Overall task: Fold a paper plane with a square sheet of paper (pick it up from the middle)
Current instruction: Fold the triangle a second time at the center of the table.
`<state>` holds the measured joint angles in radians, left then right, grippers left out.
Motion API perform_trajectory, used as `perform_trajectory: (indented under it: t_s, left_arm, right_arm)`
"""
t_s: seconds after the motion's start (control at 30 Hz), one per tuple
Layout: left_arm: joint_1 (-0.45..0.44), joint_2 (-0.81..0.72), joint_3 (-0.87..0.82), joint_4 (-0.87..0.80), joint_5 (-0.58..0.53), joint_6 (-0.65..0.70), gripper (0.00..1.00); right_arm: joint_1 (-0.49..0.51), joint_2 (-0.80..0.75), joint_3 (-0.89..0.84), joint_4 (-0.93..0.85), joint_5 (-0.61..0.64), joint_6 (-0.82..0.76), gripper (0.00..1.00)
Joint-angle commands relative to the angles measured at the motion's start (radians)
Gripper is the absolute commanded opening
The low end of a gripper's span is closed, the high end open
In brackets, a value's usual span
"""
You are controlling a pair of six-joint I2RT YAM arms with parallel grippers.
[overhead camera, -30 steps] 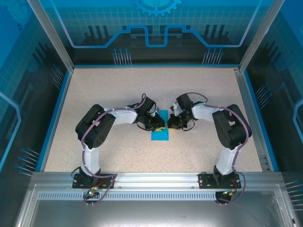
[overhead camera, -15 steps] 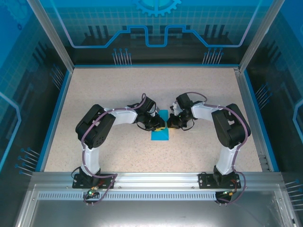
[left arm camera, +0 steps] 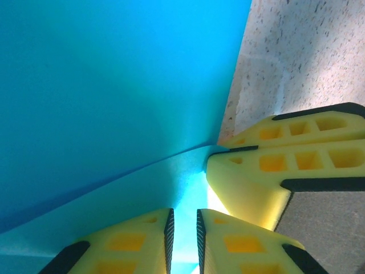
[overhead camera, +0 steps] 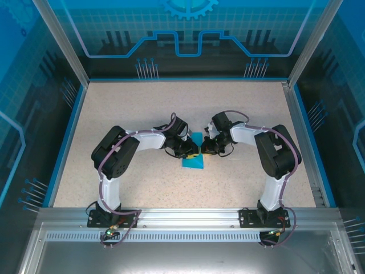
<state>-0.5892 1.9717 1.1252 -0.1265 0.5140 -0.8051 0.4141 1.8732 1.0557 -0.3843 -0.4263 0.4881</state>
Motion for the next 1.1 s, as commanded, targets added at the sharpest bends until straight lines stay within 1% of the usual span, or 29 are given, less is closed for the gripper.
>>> perform_trajectory:
  t_s: [0.0,0.37,0.43,0.5,0.6,0.73,0.8,0.9,1.07]
  left_arm:
    - [-0.004,0.019,0.025,-0.041,0.007,0.030,0.21]
    - [-0.004,0.027,0.028,-0.063,-0.002,0.045,0.21]
    - [-0.004,0.030,0.030,-0.067,-0.003,0.050,0.20]
    - [-0.004,0.033,0.031,-0.070,-0.002,0.052,0.20]
    - [-0.003,0.036,0.033,-0.078,-0.001,0.057,0.19]
    - [-0.004,0.039,0.033,-0.082,-0.003,0.059,0.19]
    - [-0.003,0.041,0.031,-0.082,-0.004,0.060,0.18]
    - [-0.004,0.042,0.031,-0.081,-0.003,0.059,0.18]
    - [-0.006,0.041,0.030,-0.069,0.003,0.050,0.18]
  right_arm:
    - [0.015,0.025,0.022,-0.016,0.001,-0.018,0.08]
    - [0.016,0.014,0.009,-0.022,0.000,-0.016,0.09]
    - [0.015,0.006,0.009,-0.028,0.001,-0.016,0.10]
    - [0.015,-0.007,0.008,-0.037,0.006,-0.012,0.12]
    - [0.012,-0.058,-0.005,-0.042,0.019,0.002,0.18]
    - [0.001,-0.150,-0.045,-0.043,0.030,0.019,0.20]
    - [0.003,-0.177,-0.063,-0.052,0.020,0.018,0.20]
    - [0.018,-0.193,-0.090,-0.060,-0.002,0.015,0.17]
    - [0.068,-0.207,-0.130,-0.057,-0.028,0.031,0.13]
